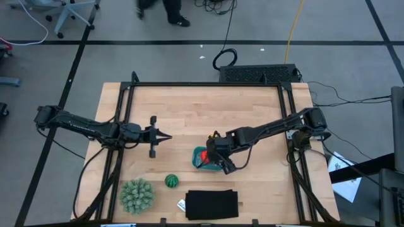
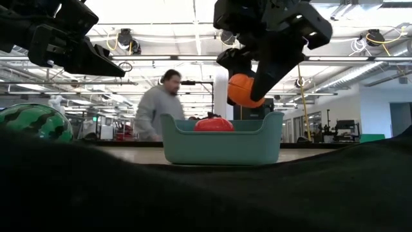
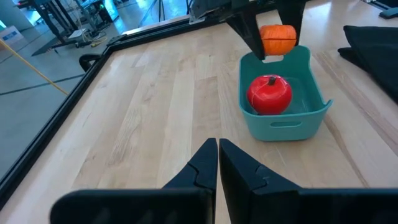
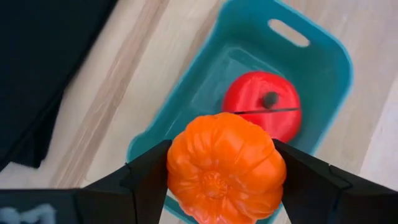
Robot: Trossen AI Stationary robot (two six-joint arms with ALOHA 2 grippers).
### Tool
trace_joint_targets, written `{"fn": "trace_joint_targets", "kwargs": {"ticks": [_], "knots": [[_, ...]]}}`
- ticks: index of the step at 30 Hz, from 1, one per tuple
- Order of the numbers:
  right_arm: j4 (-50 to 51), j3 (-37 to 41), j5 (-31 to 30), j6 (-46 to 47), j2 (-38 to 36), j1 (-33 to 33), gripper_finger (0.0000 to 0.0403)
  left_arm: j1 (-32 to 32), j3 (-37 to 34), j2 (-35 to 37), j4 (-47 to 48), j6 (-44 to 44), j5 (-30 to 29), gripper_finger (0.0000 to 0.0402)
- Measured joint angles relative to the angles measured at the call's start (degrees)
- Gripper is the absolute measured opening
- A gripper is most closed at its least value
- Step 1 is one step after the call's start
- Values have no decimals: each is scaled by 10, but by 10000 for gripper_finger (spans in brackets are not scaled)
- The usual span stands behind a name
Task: Pick and placing Produce into tupperware
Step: Put the pumpkin into the basket
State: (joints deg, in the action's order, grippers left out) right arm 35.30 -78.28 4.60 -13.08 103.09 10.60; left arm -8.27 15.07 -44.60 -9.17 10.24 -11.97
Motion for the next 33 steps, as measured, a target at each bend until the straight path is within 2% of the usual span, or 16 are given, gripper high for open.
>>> {"fn": "trace_joint_targets", "kwargs": {"ticks": [6,21,33], "knots": [[-1,0,-3,-57,0,12,247,0,0,0,1,0,0,21],[-32,43,-3,-24,0,-13,237,0,0,0,1,0,1,21],[-51,44,1,-24,0,-13,237,0,0,0,2,0,1,21]]}}
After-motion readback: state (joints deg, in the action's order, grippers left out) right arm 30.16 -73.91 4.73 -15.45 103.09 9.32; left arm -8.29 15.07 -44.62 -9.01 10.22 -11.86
